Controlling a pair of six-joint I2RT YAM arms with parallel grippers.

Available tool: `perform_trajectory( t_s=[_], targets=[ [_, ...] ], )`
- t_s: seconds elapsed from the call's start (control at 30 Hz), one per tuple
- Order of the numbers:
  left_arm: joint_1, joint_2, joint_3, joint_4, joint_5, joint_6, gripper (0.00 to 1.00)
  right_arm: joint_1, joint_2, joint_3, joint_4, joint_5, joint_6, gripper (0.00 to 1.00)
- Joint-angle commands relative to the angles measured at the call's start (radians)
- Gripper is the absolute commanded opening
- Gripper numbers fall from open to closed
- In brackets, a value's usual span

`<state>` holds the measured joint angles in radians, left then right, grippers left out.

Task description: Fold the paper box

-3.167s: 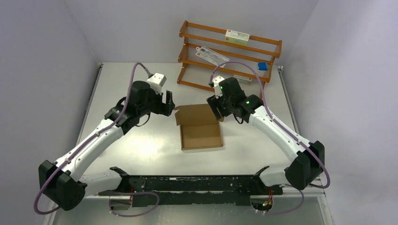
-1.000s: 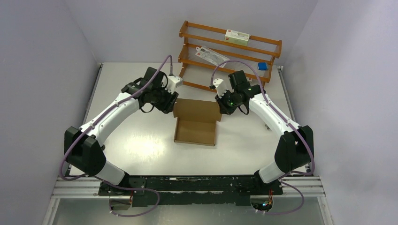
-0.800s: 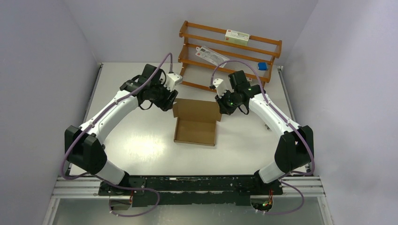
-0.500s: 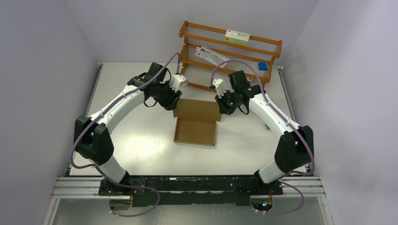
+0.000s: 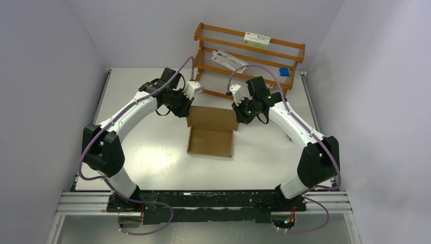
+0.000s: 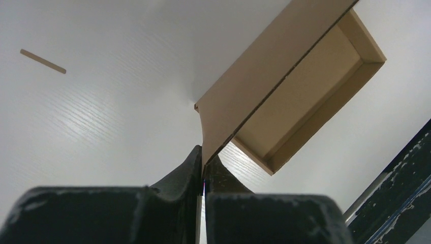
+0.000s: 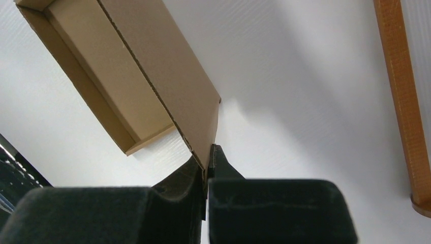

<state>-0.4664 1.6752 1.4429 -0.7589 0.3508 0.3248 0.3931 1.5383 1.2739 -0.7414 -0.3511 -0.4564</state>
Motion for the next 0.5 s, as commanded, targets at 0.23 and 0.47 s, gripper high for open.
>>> perform_trajectory(
  t_s=[0.23, 0.47],
  targets=[
    [0.005, -0.071, -0.075, 0.181, -0.021, -0.286, 0.05, 0.102, -0.049, -0.016, 0.209, 0.143, 0.299, 0.0],
    [0.005, -0.147, -0.191, 0.363, -0.06, -0.464, 0.05, 0.216, -0.069, -0.082, 0.351, 0.361, 0.507, 0.0]
  ],
)
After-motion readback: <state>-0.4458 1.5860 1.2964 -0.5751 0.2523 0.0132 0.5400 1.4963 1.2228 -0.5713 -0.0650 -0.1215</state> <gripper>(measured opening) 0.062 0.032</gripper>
